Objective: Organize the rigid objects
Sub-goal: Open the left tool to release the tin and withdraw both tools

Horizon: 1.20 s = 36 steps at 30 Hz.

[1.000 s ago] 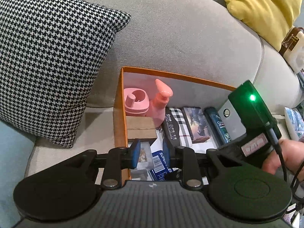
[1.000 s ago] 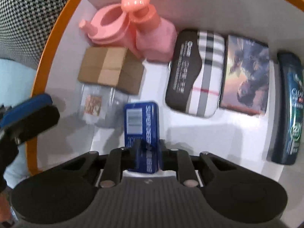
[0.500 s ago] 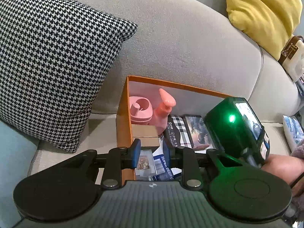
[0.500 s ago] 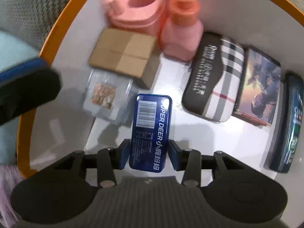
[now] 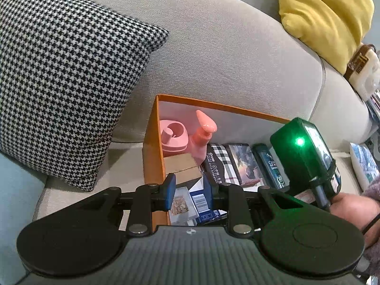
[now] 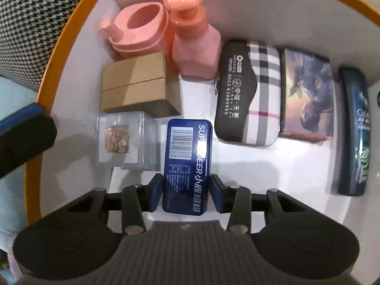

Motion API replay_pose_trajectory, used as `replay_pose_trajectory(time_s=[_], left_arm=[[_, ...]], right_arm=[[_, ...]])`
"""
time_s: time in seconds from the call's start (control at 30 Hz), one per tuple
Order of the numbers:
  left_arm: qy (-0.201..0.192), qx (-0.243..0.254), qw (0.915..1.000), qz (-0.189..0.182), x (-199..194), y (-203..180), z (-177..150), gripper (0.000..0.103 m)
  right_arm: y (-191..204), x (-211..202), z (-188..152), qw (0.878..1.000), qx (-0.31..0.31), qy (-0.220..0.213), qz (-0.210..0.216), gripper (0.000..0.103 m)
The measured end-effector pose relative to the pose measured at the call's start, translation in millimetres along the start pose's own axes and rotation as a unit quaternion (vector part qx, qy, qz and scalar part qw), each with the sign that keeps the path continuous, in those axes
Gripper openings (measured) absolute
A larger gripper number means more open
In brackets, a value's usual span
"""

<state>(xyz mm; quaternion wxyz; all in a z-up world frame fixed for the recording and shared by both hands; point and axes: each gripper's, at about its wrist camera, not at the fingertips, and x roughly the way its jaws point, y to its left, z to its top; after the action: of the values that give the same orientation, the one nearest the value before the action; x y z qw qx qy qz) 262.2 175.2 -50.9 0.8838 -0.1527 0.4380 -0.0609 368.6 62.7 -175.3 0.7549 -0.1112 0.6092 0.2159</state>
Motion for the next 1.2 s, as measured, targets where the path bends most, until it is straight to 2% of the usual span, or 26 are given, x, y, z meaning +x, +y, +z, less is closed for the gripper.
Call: replay_pose_trajectory(time_s=[0.13,0.2,0.27,0.37,0.43,0.47,0.5,0.57,0.63,0.73,0.77,0.83,0.97,1.2], left_arm=[[0.016,0.078,0.9968,0.0,5,-16,6,0.03],[0.03,0.141,0.9896,-0.004,12,-27,11,0.03],[0.04,0.218,0.9752,-0.004,19,-41,14,0.03],[0.057,0.339,0.9388,0.015,31,-61,14,0.03],[0.08,0.388,0.9181,0.021,39,-67,16,0.03],[0.096,0.402,0.9102,0.024,44,-69,18,0.03],[0.106,0.408,0.9067,0.025,49,-70,20,0.03],[0.12,0.403,0.9067,0.029,58,-69,25,0.03],[0.125,0.403,0.9063,0.015,65,-72,27,0.027],[0.123,0.425,0.8968,0.019,74,-77,25,0.027],[0.125,0.426,0.8959,0.021,86,-74,30,0.026],[0.128,0.422,0.8967,0.033,93,-75,29,0.026],[0.129,0.405,0.9039,0.048,102,-74,33,0.026],[0.155,0.437,0.8843,0.054,93,-70,31,0.027]], right_arm=[[-9,-3,-3,1.0,0.007,-0.001,0.011,0.044],[-14,0,-4,1.0,0.006,0.002,0.018,0.044],[-19,0,-3,0.999,0.011,0.004,0.032,0.044],[-23,-3,-1,0.999,0.0,-0.005,0.038,0.044],[-27,-3,-1,0.999,0.003,-0.004,0.043,0.044],[-29,-2,0,0.999,0.009,-0.001,0.048,0.044],[-37,1,2,0.998,0.013,0.001,0.054,0.044],[-43,2,4,0.997,0.028,0.006,0.068,0.044],[-47,3,6,0.996,0.032,0.008,0.077,0.044],[-54,4,8,0.996,0.03,0.012,0.088,0.044],[-56,3,7,0.996,0.032,0.012,0.087,0.044],[-60,7,10,0.995,0.033,0.012,0.092,0.044],[-67,9,11,0.995,0.037,0.011,0.096,0.044],[-73,3,16,0.993,0.053,-0.01,0.101,0.044]])
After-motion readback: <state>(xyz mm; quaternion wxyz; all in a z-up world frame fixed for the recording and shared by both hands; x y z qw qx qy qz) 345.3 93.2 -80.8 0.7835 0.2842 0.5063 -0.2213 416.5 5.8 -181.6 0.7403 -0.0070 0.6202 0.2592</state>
